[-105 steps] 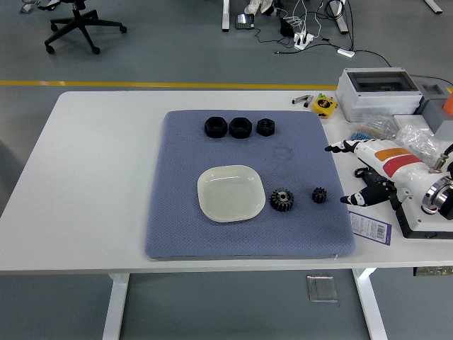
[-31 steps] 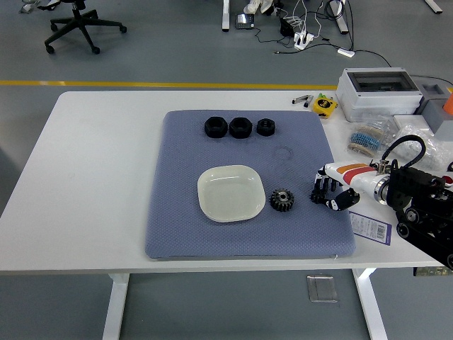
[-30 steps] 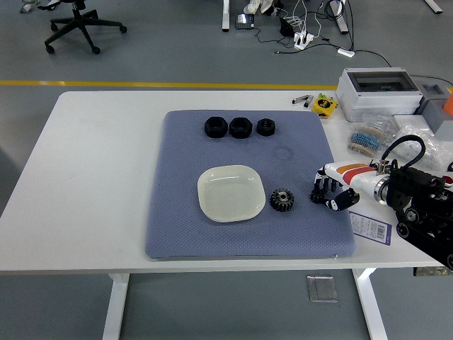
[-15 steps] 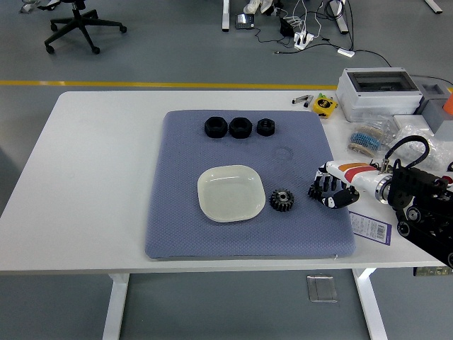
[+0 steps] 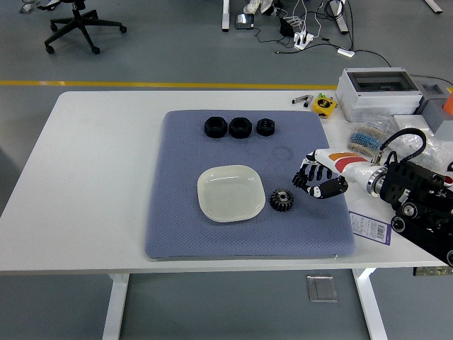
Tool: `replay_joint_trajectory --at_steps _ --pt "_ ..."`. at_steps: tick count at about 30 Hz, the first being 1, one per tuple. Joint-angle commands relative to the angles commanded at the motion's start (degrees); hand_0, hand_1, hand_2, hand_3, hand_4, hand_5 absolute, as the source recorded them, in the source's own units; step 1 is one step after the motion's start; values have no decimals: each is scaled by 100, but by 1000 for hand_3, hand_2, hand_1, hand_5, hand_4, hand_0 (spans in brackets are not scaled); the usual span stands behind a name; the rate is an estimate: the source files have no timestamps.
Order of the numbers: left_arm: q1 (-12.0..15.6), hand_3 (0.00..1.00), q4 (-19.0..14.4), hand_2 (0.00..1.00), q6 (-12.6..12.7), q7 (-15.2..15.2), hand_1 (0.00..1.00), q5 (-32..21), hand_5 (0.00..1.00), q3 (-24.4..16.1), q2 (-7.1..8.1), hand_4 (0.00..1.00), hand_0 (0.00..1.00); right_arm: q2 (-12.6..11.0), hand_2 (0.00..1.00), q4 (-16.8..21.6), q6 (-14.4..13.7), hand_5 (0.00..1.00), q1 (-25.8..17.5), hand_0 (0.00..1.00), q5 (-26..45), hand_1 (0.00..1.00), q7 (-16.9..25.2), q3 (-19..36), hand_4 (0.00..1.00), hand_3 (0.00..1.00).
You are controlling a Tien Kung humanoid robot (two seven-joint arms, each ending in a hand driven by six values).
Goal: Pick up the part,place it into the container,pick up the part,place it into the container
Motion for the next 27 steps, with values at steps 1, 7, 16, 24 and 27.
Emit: replay_joint_trajectory --at_steps 1,7,16,24,27 --pt "2 575 0 801 -2 1 769 -2 738 4 0 489 832 34 456 139 -17 267 21 377 -48 419 -46 24 608 460" --pt "2 575 0 797 -4 1 767 15 737 4 0 490 832 436 469 423 -22 278 238 390 -134 434 -363 -70 609 465" --pt "-47 575 0 798 15 -12 767 -37 737 44 0 492 832 1245 704 49 -32 268 497 571 -421 633 -848 -489 746 531" --pt "-76 575 0 798 24 -23 766 -86 736 82 0 492 832 1490 844 -196 191 284 599 692 -834 757 -906 -648 922 869" --pt "-70 575 0 798 21 -18 766 -78 736 75 0 492 832 1456 844 -224 191 284 611 692 -855 757 -911 -622 922 869"
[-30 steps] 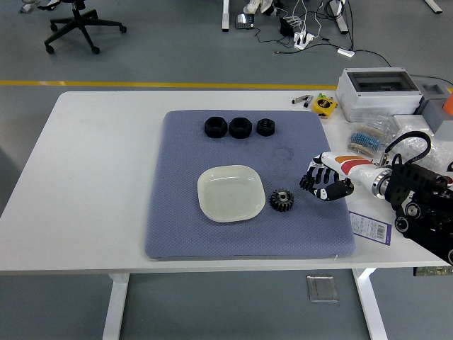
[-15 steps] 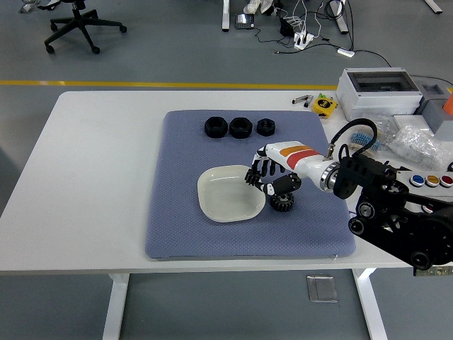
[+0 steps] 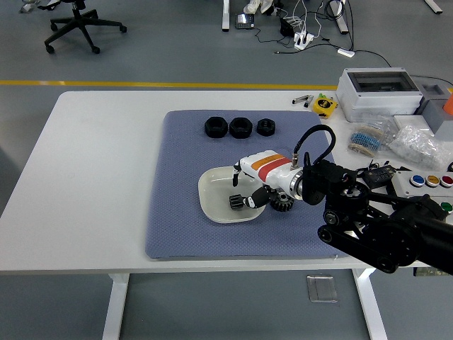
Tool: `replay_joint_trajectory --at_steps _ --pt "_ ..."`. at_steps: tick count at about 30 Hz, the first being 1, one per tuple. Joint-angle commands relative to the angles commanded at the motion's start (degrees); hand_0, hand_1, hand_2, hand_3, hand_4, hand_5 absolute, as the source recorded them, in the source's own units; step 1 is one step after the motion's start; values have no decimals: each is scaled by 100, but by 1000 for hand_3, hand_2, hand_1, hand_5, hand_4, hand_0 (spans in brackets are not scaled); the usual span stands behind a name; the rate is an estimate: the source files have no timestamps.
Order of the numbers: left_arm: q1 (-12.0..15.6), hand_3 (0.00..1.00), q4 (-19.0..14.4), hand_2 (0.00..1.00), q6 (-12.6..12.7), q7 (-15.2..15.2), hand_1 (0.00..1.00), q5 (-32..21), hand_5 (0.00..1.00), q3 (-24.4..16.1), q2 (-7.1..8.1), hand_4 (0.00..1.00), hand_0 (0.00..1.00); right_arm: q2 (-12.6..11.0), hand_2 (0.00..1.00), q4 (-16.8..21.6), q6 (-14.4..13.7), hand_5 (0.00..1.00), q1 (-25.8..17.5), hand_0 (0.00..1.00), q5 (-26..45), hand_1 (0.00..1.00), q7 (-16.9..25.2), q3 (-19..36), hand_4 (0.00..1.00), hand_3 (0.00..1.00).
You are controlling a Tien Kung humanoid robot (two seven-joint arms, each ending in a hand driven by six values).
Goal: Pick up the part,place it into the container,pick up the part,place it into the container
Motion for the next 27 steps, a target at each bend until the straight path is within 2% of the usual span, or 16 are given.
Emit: replay_joint_trajectory --at_steps 1,6,8,12,13,16,21,25,27 --pt "3 575 0 799 0 2 766 3 735 -5 0 491 832 -17 898 -7 -10 301 2 740 2 799 2 16 959 934" --pt "24 575 0 799 -6 22 766 43 735 -22 0 491 832 -145 898 39 -92 301 -27 740 35 799 53 172 959 934" --pt "28 574 0 798 -6 25 767 43 733 -19 0 490 832 -220 867 88 -87 303 -51 737 48 787 60 268 955 913" --pt "30 574 0 798 -7 14 767 26 733 -15 0 490 832 -468 867 138 325 303 -70 737 258 787 5 645 955 913" --pt "30 574 0 798 -6 10 766 19 734 -12 0 491 832 -533 837 136 414 298 -69 745 287 779 18 741 937 871" --pt "34 574 0 798 -7 4 766 26 734 -24 0 491 832 -714 837 151 692 298 -58 745 346 779 21 937 937 871" --pt "49 574 0 797 -14 11 765 51 733 -42 0 490 832 -939 827 214 1122 290 -67 755 208 775 -37 849 931 836" --pt "67 574 0 797 -15 23 765 58 733 -49 0 488 832 -965 822 202 1270 285 -126 757 165 773 -45 673 930 832" --pt "80 574 0 797 -17 30 765 64 733 -50 0 488 832 -882 822 91 1279 285 -164 757 192 773 -39 575 930 832"
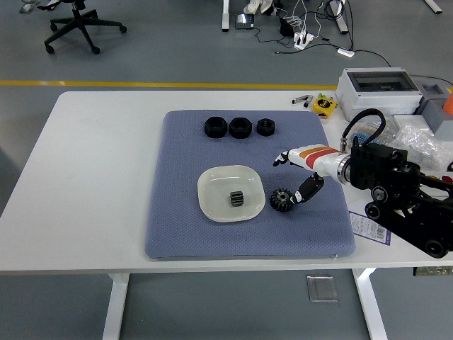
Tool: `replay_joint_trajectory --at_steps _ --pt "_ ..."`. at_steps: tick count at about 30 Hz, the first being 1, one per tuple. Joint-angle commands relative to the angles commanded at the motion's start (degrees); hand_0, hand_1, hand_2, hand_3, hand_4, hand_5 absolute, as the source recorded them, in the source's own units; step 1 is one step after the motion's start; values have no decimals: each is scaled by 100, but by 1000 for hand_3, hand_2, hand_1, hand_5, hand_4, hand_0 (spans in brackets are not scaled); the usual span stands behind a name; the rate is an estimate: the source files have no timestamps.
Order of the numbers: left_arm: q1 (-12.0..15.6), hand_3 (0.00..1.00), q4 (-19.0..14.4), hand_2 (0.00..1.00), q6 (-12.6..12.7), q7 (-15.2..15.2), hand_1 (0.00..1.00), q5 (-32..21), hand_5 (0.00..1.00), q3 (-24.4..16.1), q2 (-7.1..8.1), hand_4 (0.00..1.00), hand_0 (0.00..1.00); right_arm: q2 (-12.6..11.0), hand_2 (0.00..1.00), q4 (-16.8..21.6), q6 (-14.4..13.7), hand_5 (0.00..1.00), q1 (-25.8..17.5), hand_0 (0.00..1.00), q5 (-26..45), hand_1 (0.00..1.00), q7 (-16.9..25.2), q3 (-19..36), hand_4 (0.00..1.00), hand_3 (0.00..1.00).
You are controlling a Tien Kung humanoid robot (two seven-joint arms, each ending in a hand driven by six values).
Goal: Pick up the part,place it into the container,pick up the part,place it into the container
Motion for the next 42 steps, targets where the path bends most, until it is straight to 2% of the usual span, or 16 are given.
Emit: replay_joint_trajectory --at_steps 3,4,9,10,15,16,21,22,26,33,34,39,40,42 --pt "17 574 0 797 -2 -14 765 -174 733 172 0 488 832 165 822 -245 1 285 -18 757 125 773 23 -139 930 832" --pt "19 574 0 798 0 -23 768 -238 732 230 0 487 832 204 794 -304 -15 284 -25 714 131 747 34 -172 924 815" --pt "15 574 0 798 5 -48 768 -359 732 330 0 487 832 321 794 -514 -143 284 -31 714 179 747 123 -289 924 815" --pt "12 574 0 799 7 -53 769 -381 732 343 0 486 832 330 758 -542 -159 281 -34 662 193 710 136 -305 907 768" --pt "11 574 0 799 3 -59 769 -389 732 339 0 486 832 345 758 -568 -305 281 -49 662 273 710 202 -357 907 768" --pt "10 573 0 799 -1 -54 770 -375 734 334 0 486 832 352 703 -564 -358 267 -49 536 273 642 222 -364 838 647" --pt "17 573 0 799 -3 -53 770 -415 734 394 0 486 832 397 703 -621 -720 267 -46 536 268 642 352 -456 838 647" --pt "23 573 0 800 4 -62 771 -454 734 414 0 486 832 407 641 -665 -786 289 -48 467 286 596 380 -488 798 598" --pt "43 573 0 800 27 -93 771 -573 734 465 0 486 832 398 641 -733 -916 289 -102 467 353 596 478 -572 798 598" --pt "46 574 0 801 21 -85 773 -553 736 458 0 487 831 383 627 -703 -924 283 -116 449 355 571 514 -612 796 591" --pt "47 573 0 800 19 -85 772 -547 737 454 0 486 831 377 607 -706 -919 269 -115 406 356 531 511 -612 774 573" --pt "44 573 0 800 14 -84 772 -541 737 456 0 486 831 347 607 -711 -987 269 -113 406 386 531 541 -601 774 573" --pt "44 573 0 801 15 -86 772 -545 738 458 0 486 831 342 512 -710 -999 244 -112 262 402 413 551 -602 676 524" --pt "43 573 0 801 16 -87 772 -546 738 460 0 486 831 335 512 -718 -1022 244 -115 262 513 413 579 -605 676 524"
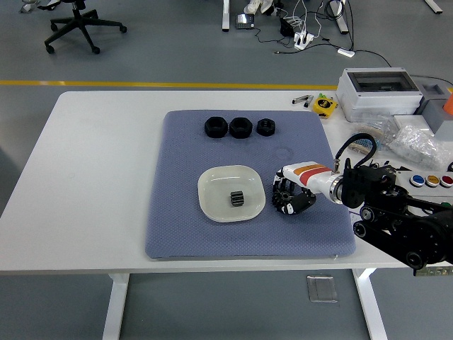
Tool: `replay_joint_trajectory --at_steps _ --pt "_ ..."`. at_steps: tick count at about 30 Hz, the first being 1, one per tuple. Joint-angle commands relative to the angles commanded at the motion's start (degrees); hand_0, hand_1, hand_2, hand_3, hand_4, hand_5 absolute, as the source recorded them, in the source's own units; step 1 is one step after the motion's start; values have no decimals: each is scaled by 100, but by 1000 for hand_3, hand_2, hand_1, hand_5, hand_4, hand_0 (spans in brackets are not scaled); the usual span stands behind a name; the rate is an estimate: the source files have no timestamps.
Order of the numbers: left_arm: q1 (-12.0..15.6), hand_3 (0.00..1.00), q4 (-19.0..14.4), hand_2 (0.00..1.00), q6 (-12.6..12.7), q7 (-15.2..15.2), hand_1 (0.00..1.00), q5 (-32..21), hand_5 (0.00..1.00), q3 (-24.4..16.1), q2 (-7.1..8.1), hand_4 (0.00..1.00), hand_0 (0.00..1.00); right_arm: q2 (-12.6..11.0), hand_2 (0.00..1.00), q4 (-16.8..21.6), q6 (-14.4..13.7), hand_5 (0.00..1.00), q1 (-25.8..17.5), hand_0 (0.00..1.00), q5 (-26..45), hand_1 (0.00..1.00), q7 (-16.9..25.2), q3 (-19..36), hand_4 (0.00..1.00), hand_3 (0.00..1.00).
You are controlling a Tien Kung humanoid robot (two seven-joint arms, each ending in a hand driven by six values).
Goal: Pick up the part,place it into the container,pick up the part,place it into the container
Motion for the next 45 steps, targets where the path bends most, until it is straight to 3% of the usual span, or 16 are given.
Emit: replay_joint_trajectory --at_steps 3,4,23,29,36,45 --pt "-2 573 0 801 -1 -1 772 -3 738 2 0 486 831 -1 512 -36 -23 244 -10 262 115 413 22 -10 676 524" --pt "-3 573 0 802 -1 -1 772 -1 740 -1 0 486 831 -4 473 -47 -21 273 -14 179 150 340 21 -14 646 507" --pt "15 573 0 803 -14 18 774 53 740 -24 0 485 830 -118 451 205 -132 296 13 154 298 316 132 233 620 494" --pt "20 572 0 803 -21 20 773 70 737 -37 0 485 830 -108 450 530 -197 298 74 150 139 314 92 421 619 492" --pt "15 573 0 801 -33 27 773 76 735 -25 0 485 830 142 452 852 -294 289 237 150 32 313 37 283 605 490" --pt "-23 573 0 801 -27 11 772 23 733 18 7 486 831 711 455 625 -490 291 465 152 24 319 -53 -67 594 491"
